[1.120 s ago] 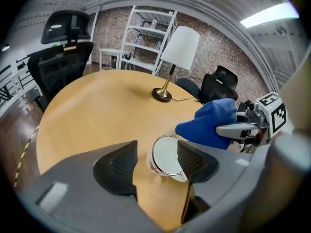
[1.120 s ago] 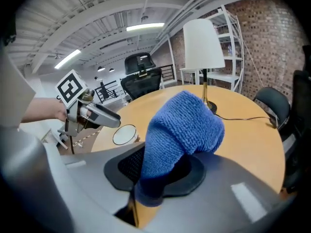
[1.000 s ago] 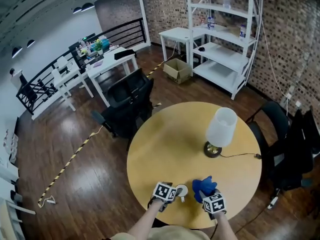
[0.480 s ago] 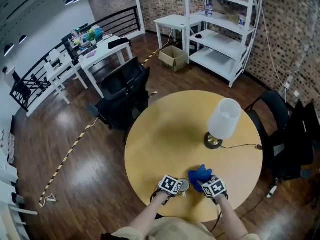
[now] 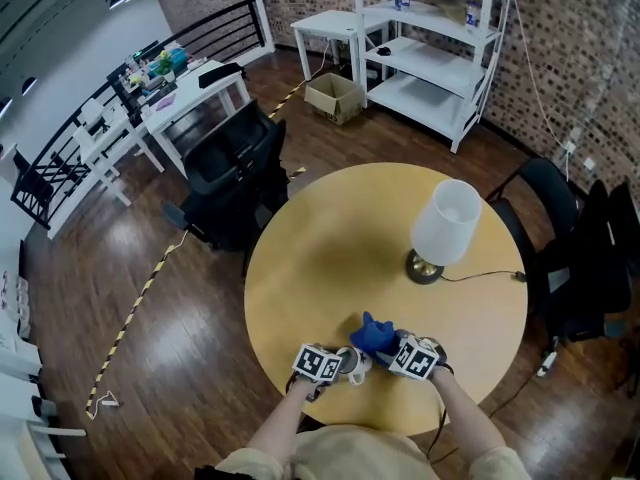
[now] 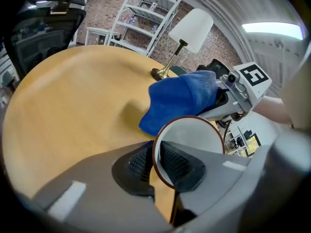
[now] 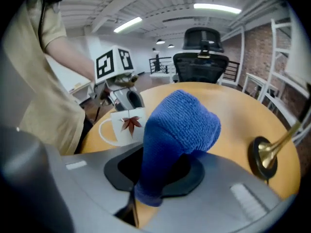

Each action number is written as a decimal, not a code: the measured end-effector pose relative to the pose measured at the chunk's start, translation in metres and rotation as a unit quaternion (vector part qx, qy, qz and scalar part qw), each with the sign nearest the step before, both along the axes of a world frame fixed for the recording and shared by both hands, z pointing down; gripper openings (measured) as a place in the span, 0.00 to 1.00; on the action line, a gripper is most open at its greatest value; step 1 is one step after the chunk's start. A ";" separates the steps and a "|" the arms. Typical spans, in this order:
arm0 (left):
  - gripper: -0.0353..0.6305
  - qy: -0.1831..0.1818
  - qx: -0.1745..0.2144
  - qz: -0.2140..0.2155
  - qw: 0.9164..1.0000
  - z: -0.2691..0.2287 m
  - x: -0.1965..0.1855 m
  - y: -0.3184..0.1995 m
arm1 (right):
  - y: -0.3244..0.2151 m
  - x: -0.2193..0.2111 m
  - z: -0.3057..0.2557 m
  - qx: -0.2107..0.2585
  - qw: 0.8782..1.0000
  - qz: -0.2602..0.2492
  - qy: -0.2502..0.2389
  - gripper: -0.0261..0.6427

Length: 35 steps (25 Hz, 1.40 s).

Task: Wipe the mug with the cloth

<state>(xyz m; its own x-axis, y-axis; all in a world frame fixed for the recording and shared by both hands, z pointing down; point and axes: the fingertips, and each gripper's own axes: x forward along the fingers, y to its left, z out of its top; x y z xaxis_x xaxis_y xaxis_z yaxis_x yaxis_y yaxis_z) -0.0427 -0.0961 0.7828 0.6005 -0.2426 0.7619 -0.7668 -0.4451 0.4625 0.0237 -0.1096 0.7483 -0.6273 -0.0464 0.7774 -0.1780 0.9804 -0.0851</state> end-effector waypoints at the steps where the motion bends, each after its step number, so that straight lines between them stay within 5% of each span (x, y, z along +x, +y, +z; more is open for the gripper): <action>1: 0.09 -0.001 0.004 0.010 1.000 -0.001 0.002 -0.001 | 0.002 -0.007 0.003 0.009 0.999 -0.032 0.019 0.17; 7: 0.09 -0.021 -0.019 0.015 0.999 -0.004 0.013 0.001 | 0.024 -0.017 0.012 0.047 0.980 -0.168 0.093 0.13; 16: 0.09 0.007 -0.073 -0.052 0.996 0.002 0.019 0.012 | 0.055 0.007 0.007 0.072 0.981 -0.158 0.082 0.13; 31: 0.10 -0.005 -0.089 -0.098 0.991 0.000 0.018 0.013 | 0.123 0.005 0.023 0.113 0.943 -0.284 0.131 0.14; 35: 0.11 -0.015 -0.083 -0.093 0.992 -0.003 0.018 0.012 | 0.126 0.004 0.027 0.118 0.947 -0.269 0.127 0.15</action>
